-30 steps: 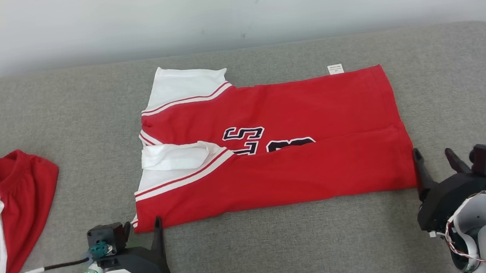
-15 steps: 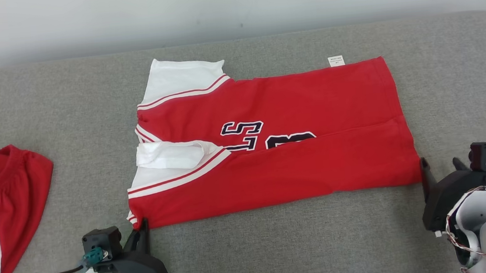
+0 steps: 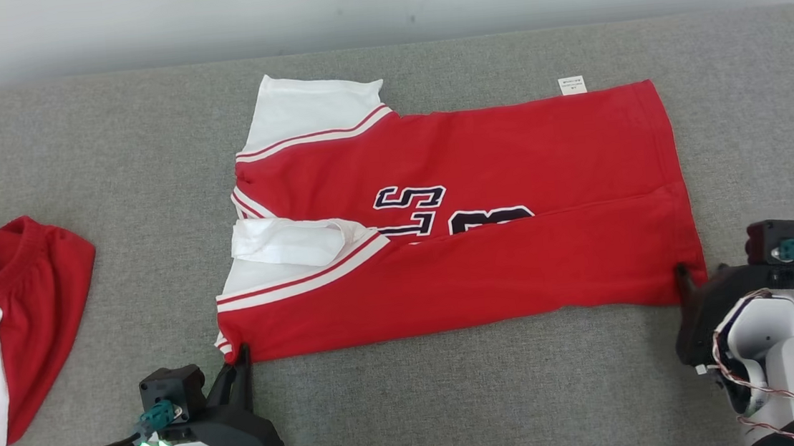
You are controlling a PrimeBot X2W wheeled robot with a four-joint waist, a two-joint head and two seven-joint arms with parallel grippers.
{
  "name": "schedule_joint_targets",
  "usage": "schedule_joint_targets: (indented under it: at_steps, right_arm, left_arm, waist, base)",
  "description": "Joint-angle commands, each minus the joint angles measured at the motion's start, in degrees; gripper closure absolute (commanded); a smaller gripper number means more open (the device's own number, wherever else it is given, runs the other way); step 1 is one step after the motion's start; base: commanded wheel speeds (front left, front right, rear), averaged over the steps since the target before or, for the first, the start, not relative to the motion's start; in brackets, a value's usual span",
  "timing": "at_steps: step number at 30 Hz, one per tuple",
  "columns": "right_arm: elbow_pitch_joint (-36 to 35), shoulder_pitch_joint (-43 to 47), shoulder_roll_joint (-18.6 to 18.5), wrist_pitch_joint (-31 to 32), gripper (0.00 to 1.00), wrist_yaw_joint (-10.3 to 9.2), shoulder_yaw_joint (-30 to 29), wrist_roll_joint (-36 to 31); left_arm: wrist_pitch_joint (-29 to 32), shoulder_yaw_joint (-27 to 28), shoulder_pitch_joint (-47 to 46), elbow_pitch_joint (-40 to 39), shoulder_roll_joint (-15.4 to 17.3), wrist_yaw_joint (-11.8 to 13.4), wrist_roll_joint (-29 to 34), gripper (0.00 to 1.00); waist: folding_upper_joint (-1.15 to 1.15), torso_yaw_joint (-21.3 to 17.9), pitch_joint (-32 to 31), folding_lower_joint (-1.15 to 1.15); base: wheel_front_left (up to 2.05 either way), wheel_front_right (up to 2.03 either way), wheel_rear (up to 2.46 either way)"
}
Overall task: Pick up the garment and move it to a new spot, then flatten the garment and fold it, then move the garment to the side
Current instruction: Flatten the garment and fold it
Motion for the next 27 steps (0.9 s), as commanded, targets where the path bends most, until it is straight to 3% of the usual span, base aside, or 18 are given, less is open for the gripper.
schedule_joint_targets:
  at_steps: [1, 6, 11, 20, 27]
  right_arm:
    - [1.3, 0.43, 0.44, 0.29, 1.0, 0.07, 1.03, 0.52]
    - [-0.36, 3.33, -0.54, 0.07, 1.0, 0.08, 3.95, 2.08]
    - [-6.14, 7.75, -2.34, 0.78, 1.0, 0.06, 4.48, 5.0]
    - [-17.61, 17.74, -1.7, 5.84, 1.0, 0.06, 3.48, 9.45]
    - [-20.9, 24.48, -0.32, 7.14, 1.0, 0.06, 1.61, 11.1]
  left_arm:
    - [-0.05, -0.15, 0.1, 0.14, 0.14, -0.01, 0.06, 1.0]
    - [0.5, -0.65, 2.49, -1.24, 0.35, -1.99, -1.47, 1.0]
    - [0.94, 0.46, 6.84, -4.5, 2.8, -2.46, -3.15, 1.0]
    - [4.83, -0.74, 15.99, -14.05, 6.66, -1.18, -3.87, 1.0]
    - [7.4, -1.57, 22.56, -20.02, 7.85, 1.14, -4.63, 1.0]
  waist:
    - [0.0, 0.0, -0.09, 0.0]
    - [0.0, -0.1, -1.57, 0.0]
    - [0.0, -0.97, -3.73, 0.0]
    - [0.0, -1.77, -6.35, 0.0]
    - [0.0, -0.74, -8.05, 0.0]
  base:
    - [0.0, 0.0, 0.0]
    - [0.0, 0.0, 0.0]
    - [0.0, 0.0, 0.0]
    - [0.0, 0.0, 0.0]
    - [0.0, 0.0, 0.0]
